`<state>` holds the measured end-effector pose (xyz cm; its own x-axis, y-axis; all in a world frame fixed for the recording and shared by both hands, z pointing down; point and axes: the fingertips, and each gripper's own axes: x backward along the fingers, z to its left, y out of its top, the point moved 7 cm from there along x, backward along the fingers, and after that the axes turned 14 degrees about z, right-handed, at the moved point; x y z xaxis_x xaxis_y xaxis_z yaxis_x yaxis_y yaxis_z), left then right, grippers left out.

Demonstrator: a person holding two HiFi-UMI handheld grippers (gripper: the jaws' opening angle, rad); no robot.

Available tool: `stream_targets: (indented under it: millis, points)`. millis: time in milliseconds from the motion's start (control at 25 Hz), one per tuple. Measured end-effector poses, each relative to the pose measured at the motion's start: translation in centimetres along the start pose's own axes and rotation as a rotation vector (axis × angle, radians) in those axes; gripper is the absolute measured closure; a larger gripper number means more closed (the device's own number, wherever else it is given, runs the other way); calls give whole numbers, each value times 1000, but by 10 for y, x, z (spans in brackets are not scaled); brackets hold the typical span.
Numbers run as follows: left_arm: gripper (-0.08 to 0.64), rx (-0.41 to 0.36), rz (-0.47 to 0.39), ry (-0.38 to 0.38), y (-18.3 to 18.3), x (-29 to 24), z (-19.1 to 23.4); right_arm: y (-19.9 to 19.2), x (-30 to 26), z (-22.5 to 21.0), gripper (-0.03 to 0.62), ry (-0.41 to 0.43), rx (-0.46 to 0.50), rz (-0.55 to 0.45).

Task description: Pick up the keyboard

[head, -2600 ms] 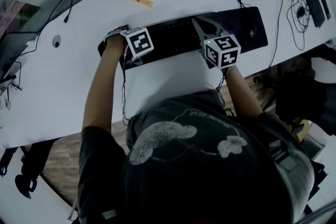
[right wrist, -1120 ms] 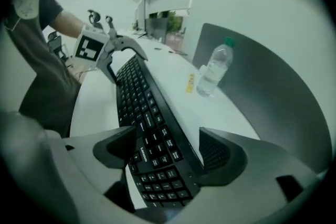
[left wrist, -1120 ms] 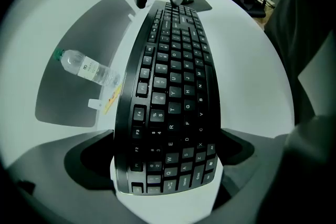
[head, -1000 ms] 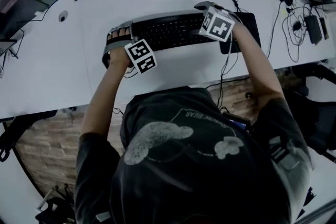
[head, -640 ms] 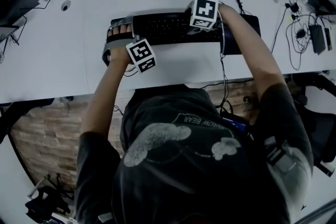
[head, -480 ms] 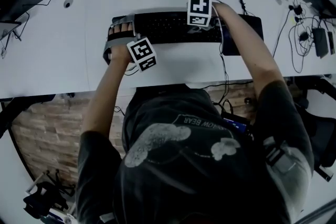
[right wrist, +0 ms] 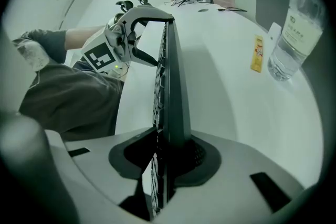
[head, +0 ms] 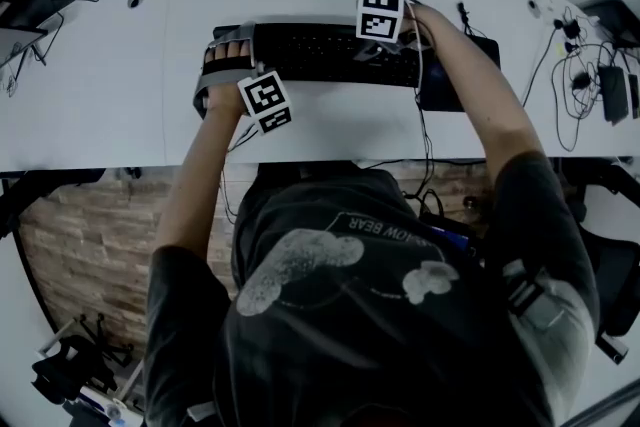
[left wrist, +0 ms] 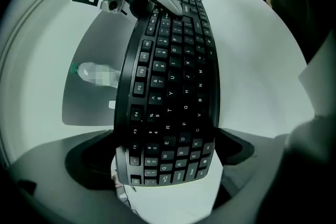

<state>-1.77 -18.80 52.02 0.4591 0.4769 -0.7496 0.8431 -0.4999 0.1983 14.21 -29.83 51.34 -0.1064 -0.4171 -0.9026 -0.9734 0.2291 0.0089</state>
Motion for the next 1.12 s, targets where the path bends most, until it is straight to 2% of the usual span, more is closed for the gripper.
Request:
stream_targets:
  millis: [160,320,400,480,600,760,880,1000,1120]
  points:
    - [-23,82,-24,21,-2,9,5,-4,5,9,535,73,9,-95]
    - [-23,205,-23,35,-21,23,21,-9,4,15,537,74,30,-135]
    - [-23,294,-30,12,-35,32,27,-15,2,17,537,112,22,-156]
    - [-23,414,-50,-39,-50,38,30,-23,3,15,537,165,-3,-215]
    - [-23,625,-92,-101,-73,40,33,-35,16,11,537,201,-70,-367]
    - [-23,872,-157,-186,-97,37,31,-42,32,15,537,184,-136,-610]
    - [-23,1053,-241,-304,-107,32,31,-38,35,24,537,138,-181,-774]
    - [-23,1163,-333,-457,-110,23,32,-25,31,37,537,142,-259,-932]
    - [-23,1203,-436,-569,-112,19,35,-7,19,46,537,171,-373,-1046]
